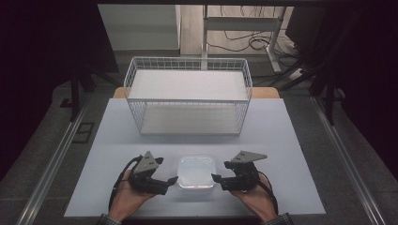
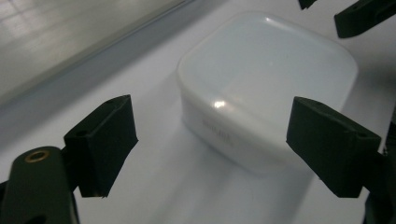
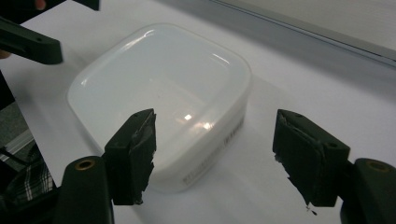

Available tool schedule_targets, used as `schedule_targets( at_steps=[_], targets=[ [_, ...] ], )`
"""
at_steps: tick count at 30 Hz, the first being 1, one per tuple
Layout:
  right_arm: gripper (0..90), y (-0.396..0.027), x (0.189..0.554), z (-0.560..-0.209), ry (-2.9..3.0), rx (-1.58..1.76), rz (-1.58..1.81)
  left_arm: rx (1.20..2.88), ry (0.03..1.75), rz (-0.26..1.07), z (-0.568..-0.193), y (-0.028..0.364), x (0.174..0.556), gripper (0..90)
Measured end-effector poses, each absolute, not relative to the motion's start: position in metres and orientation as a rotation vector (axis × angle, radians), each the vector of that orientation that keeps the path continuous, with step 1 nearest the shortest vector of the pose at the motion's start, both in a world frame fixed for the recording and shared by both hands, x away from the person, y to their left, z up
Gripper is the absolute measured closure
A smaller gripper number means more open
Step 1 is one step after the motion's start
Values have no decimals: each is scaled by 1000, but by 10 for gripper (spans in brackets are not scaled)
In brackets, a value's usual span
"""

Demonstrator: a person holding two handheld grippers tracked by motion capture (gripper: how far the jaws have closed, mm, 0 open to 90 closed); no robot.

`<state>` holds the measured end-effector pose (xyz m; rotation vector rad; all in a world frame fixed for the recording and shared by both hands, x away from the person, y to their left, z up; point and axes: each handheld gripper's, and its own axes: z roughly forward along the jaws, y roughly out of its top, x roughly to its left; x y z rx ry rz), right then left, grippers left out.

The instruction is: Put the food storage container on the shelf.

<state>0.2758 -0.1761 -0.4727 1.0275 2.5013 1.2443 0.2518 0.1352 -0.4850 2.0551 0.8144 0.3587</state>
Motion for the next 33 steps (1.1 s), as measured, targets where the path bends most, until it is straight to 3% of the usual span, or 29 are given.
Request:
schedule_targets(
  at_steps=[6,9,12,17,20,22,24,26,27,30,31,32,33],
  targets=[
    [291,-162,284,-474,2520,1004,1231,2046,796,336,-484,120,264,150],
    [176,-158,286,-480,2530,1001,1229,2021,808,324,-493,118,267,103],
    [145,-158,287,-487,2552,1018,1240,2023,824,277,-503,116,268,81],
    [144,-158,290,-491,2599,1055,1275,1995,843,175,-510,117,272,84],
    [183,-160,290,-494,2658,1096,1318,1969,840,27,-516,117,270,126],
    [184,-160,289,-494,2663,1091,1314,1970,845,24,-515,116,268,120],
    [242,-160,281,-489,2665,1073,1276,1992,849,60,-511,115,259,142],
    [315,-162,275,-486,2649,1082,1261,1993,863,61,-508,118,252,200],
    [315,-162,275,-486,2649,1082,1261,1993,863,61,-508,118,252,265],
    [482,-171,266,-479,2628,1093,1253,1960,893,38,-504,129,243,443],
    [482,-171,266,-479,2628,1093,1253,1960,893,38,-504,129,243,511],
    [544,-173,265,-476,2620,1103,1250,1956,909,24,-502,132,243,536],
    [544,-173,265,-476,2620,1103,1250,1956,909,24,-502,132,243,552]
  ],
)
